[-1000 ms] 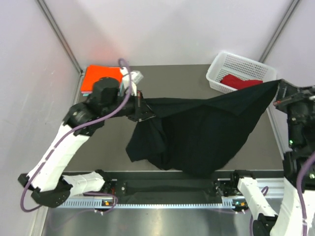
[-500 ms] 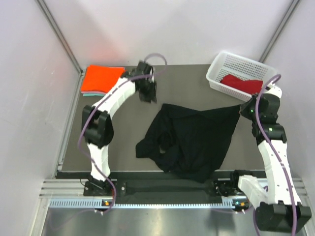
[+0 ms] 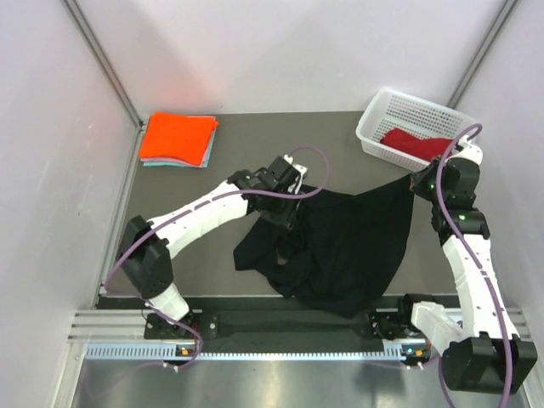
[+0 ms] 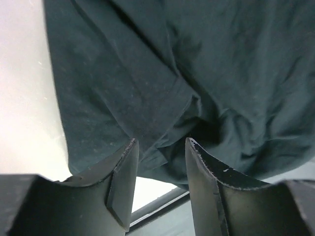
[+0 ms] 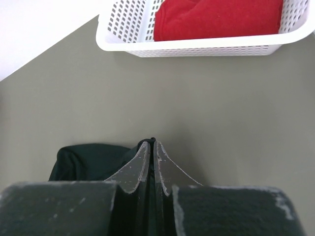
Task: Fold and stack the t-shirts
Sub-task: Flatten the tshirt out
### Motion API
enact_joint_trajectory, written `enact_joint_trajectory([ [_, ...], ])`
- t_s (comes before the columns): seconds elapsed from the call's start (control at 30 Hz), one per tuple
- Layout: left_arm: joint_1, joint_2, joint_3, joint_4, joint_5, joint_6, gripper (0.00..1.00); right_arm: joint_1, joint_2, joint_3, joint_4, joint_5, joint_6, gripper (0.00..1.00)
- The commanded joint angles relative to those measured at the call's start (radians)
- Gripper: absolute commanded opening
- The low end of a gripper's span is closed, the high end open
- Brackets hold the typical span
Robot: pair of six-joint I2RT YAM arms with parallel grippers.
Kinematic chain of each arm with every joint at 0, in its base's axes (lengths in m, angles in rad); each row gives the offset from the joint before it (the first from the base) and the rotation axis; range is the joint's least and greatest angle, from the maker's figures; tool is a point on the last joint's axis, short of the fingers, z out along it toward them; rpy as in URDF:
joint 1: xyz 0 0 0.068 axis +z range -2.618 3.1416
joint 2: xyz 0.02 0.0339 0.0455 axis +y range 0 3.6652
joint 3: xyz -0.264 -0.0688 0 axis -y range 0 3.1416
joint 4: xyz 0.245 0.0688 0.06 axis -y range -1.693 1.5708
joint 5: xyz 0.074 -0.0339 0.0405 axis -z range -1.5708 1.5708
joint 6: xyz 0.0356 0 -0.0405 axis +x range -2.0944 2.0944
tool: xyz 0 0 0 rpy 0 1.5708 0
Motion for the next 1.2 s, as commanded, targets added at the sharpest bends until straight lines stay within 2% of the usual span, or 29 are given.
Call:
enact_joint_trajectory([
  [0.0,-0.003,-0.028,-0.058,0.107,-0.029,0.006,0.48,-0.009,-0.012,0.009,0.08,-0.02,0.003,0.0],
  [0.23,-0.083,0.049,-0.043,0.15,-0.089,0.114,0.54,-0.009,-0.01,-0.009,0.096,-0.05,0.013,0.0],
  [0.43,-0.098,0.138,-0.024,0.151,-0.115,0.141,0.55,-0.011,-0.003,-0.009,0.099,-0.045,0.007,0.0],
  [0.53,-0.101,0.152,-0.024,0.151,-0.103,0.154,0.59,-0.009,0.004,-0.008,0.099,-0.043,0.007,0.0],
  [0.63,-0.101,0.163,-0.027,0.157,-0.178,0.152,0.57,-0.011,0.004,-0.014,0.108,-0.045,0.01,0.0],
  [0.67,-0.103,0.17,-0.026,0.157,-0.201,0.151,0.55,-0.011,0.004,-0.014,0.108,-0.045,0.012,0.0],
  [0.8,-0.088,0.178,0.028,0.118,-0.386,0.137,0.25,-0.011,0.008,-0.017,0.109,-0.037,0.004,0.0],
  [0.83,-0.062,0.169,0.04,0.108,-0.409,0.114,0.12,-0.009,0.014,-0.019,0.106,-0.031,0.003,0.0],
  [0.93,0.036,0.132,0.069,0.072,-0.392,0.053,0.0,-0.011,0.028,-0.016,0.081,0.024,0.003,0.0],
  [1.1,0.211,0.072,0.039,0.082,-0.222,-0.001,0.0,-0.012,0.043,-0.019,0.063,0.064,0.007,0.0],
  [1.17,0.288,0.086,0.042,0.058,-0.212,-0.024,0.03,-0.014,0.045,-0.019,0.063,0.062,0.01,0.0],
])
